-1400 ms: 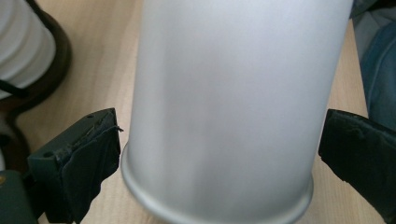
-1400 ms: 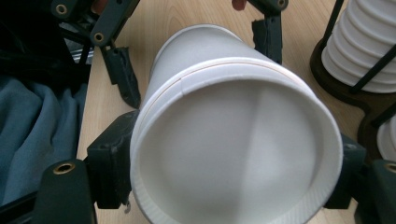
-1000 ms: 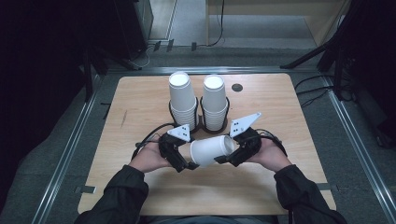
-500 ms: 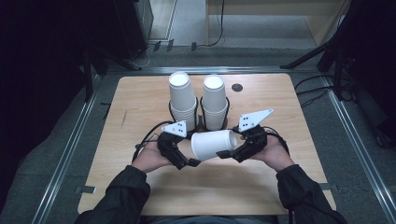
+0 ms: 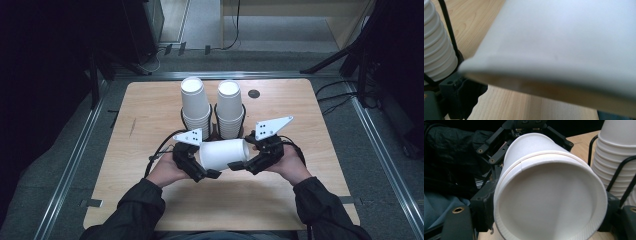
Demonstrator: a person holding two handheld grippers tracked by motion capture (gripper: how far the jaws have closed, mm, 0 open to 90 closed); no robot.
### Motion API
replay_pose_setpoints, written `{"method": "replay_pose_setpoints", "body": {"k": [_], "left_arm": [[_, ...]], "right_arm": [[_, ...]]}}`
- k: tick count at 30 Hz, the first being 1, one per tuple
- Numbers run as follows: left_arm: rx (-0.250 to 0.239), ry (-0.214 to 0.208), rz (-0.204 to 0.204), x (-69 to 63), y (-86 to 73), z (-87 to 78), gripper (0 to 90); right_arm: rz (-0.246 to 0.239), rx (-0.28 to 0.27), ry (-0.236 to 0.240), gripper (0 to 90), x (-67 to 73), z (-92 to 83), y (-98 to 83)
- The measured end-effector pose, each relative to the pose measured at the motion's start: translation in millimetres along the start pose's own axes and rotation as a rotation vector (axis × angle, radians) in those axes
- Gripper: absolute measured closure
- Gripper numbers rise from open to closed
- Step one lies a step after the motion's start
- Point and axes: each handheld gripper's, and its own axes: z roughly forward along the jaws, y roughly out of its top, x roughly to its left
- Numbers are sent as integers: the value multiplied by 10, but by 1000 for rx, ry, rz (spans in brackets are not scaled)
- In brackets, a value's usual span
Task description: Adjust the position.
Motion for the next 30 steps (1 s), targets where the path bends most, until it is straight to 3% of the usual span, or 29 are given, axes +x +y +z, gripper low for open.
{"method": "replay_pose_setpoints", "body": {"k": [2, 3, 7, 15, 19, 20, 24, 26, 30], "left_arm": [[-12, -4, -4, -12, 10, -7, 0], [-28, -7, 1, -12, 7, -38, 60], [-43, -11, 4, -7, 13, -73, 111], [2, -27, -7, 18, 16, -78, 136], [18, -20, -21, 36, 17, -119, 136], [35, -2, -21, 30, 19, -146, 136], [62, 4, -27, 28, 22, -180, 136], [91, 32, -13, 24, 17, -210, 135], [121, 59, -11, 45, 0, -235, 135]], "right_arm": [[-2, -1, 4, 226, 10, 21, 7], [-1, 4, 4, 227, 10, 36, 5], [6, -13, 18, 231, -8, 24, -1], [41, 15, 24, 228, -23, 43, -6], [65, 38, 17, 158, -21, 41, 3], [61, 51, 10, 136, -21, 29, -1], [49, 94, -20, 136, -21, 26, -27], [41, 133, -41, 136, -26, 35, -64], [29, 159, -59, 138, -26, 40, -89]]}}
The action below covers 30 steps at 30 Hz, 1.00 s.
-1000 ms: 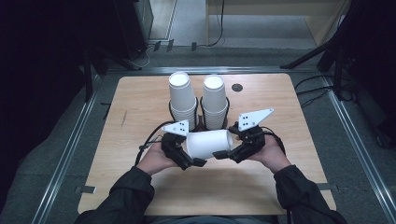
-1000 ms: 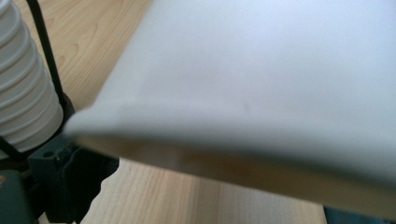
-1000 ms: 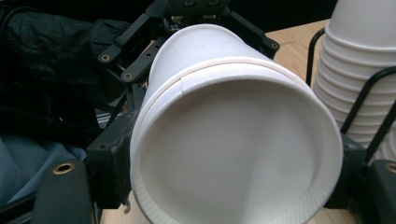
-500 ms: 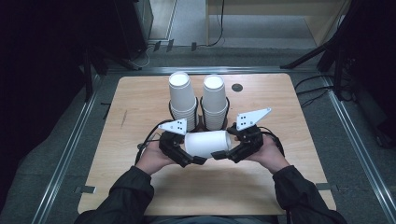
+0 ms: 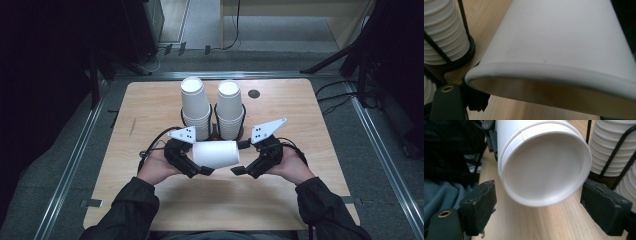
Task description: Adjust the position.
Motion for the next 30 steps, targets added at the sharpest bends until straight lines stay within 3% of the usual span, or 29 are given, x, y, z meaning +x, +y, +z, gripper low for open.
{"method": "replay_pose_setpoints", "body": {"k": [7, 8, 9, 10, 15, 16, 23, 30], "left_arm": [[57, 5, -13, 59, -54, -15, 134], [90, 20, -5, 64, -62, -3, 134], [90, 20, -5, 64, -62, -3, 135], [129, 38, 6, 60, -68, 21, 134], [200, 67, 22, 50, -72, 84, 134], [235, 76, 20, 48, -76, 120, 134], [287, 72, 18, 44, -84, 210, 134], [343, 65, 26, 18, -69, 360, 134]], "right_arm": [[-16, 3, -28, 142, 9, -23, -6], [-18, 15, -39, 142, 0, -17, -16], [-18, 15, -39, 142, 0, -17, -16], [-19, 38, -50, 142, -4, -2, -29], [-35, 83, -60, 142, -4, 55, -54], [-37, 98, -69, 143, -1, 81, -57], [-61, 172, -96, 144, 1, 180, -92], [-78, 191, -86, 144, 19, 261, -84]]}}
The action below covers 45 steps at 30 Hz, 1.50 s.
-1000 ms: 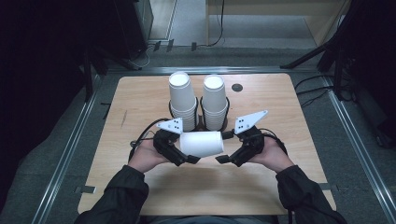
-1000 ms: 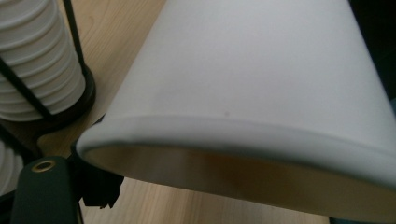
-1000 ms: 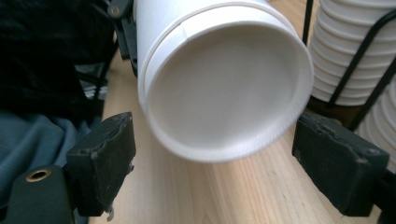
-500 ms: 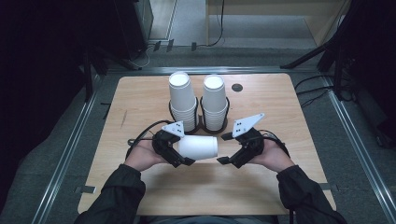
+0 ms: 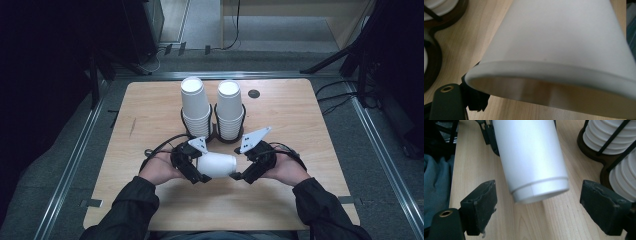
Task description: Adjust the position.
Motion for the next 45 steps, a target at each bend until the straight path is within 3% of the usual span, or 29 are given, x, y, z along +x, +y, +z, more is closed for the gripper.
{"method": "replay_pose_setpoints", "body": {"k": [11, 16, 22, 26, 31, 35, 36, 45], "left_arm": [[19, -15, 62, -102, 113, 107, 133], [24, -18, 70, -142, 141, 105, 133], [38, -6, 91, -174, 157, 103, 133], [38, -11, 95, -175, 152, 101, 127], [-10, 13, 103, -175, 116, 81, 99], [-35, 61, 109, -176, 108, 53, 65], [-56, 52, 81, -157, 102, 33, 60], [-82, 34, 60, -120, 44, -53, 31]], "right_arm": [[-37, 54, 30, 148, 53, 157, 59], [-69, 92, 43, 151, 94, 251, 95], [-97, 132, 72, 221, 123, 343, 113], [-101, 130, 74, 231, 126, 342, 111], [-110, 113, 58, 228, 137, 321, 114], [-112, 106, 36, 227, 133, 297, 117], [-104, 100, 28, 227, 116, 268, 114], [-86, 60, 9, 226, 51, 124, 72]]}}
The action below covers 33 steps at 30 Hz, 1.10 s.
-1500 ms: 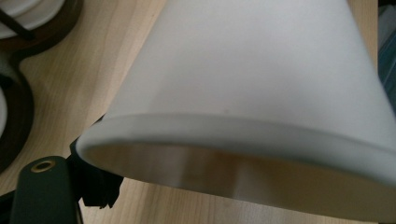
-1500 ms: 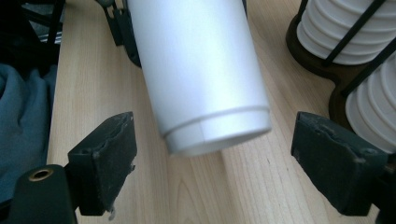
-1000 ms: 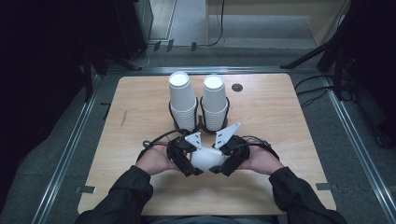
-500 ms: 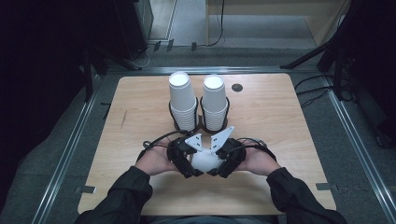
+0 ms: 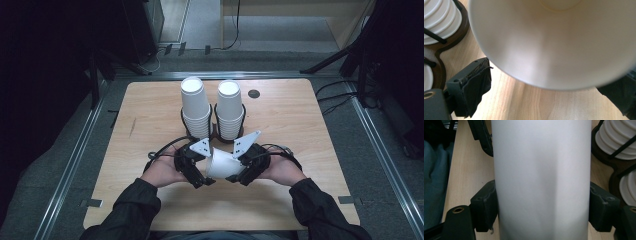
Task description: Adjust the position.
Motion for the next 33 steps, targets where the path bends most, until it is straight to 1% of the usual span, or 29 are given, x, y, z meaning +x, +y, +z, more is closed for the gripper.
{"method": "replay_pose_setpoints", "body": {"k": [1, 2, 3, 5, 6, 8, 9, 10, 11, 12, 14, 15, 17, 19, 21, 22, 24, 25, 26, 27, 29, 31, 33], "left_arm": [[-3, 4, -1, 3, -5, -9, 32], [-5, 0, -4, 12, -10, -19, 32], [-12, -1, -8, 16, -17, -24, 32], [-14, -3, -14, 29, -28, -41, 32], [-24, 2, -21, 39, -42, -58, 32], [-24, -2, -23, 48, -47, -67, 32], [-29, 4, -28, 50, -52, -78, 32], [-35, 5, -31, 55, -59, -87, 32], [-41, -2, -39, 61, -64, -97, 32], [-49, 1, -40, 65, -69, -109, 32], [-54, -5, -46, 78, -76, -134, 32], [-62, -1, -47, 80, -81, -149, 33], [-91, -3, -51, 91, -90, -183, 68], [-124, -17, -79, 107, -97, -210, 68], [-150, -19, -83, 118, -106, -235, 67], [-162, -23, -91, 123, -108, -248, 67], [-205, -38, -108, 130, -109, -270, 67], [-223, -43, -120, 132, -107, -280, 66], [-236, -43, -126, 134, -101, -291, 66], [-244, -44, -130, 134, -93, -295, 66], [-259, -50, -137, 129, -79, -293, 25], [-271, -66, -138, 122, -67, -284, 24], [-288, -73, -138, 110, -52, -272, 24]], "right_arm": [[6, -5, -7, 226, -1, -20, -5], [11, -20, -12, 226, -12, -58, -14], [5, -30, -13, 226, -18, -71, -20], [11, -37, -19, 226, -23, -102, -31], [17, -41, -13, 225, -30, -113, -36], [24, -44, -17, 225, -33, -127, -42], [27, -50, -17, 225, -39, -140, -47], [24, -55, -16, 225, -49, -150, -53], [37, -62, -17, 225, -49, -165, -59], [43, -71, -10, 225, -58, -176, -66], [50, -82, -15, 224, -71, -200, -77], [55, -84, -12, 224, -79, -209, -82], [55, -88, -18, 224, -91, -217, -96], [61, -92, -21, 223, -104, -228, -109], [65, -102, -21, 223, -111, -239, -117], [73, -109, -18, 223, -112, -248, -121], [74, -124, -21, 223, -121, -267, -124], [89, -141, -16, 223, -122, -285, -126], [89, -141, -16, 223, -122, -285, -126], [86, -151, -14, 223, -129, -292, -126], [84, -170, -7, 223, -133, -305, -126], [92, -187, 0, 223, -128, -310, -119], [91, -203, 8, 223, -125, -312, -111]]}}
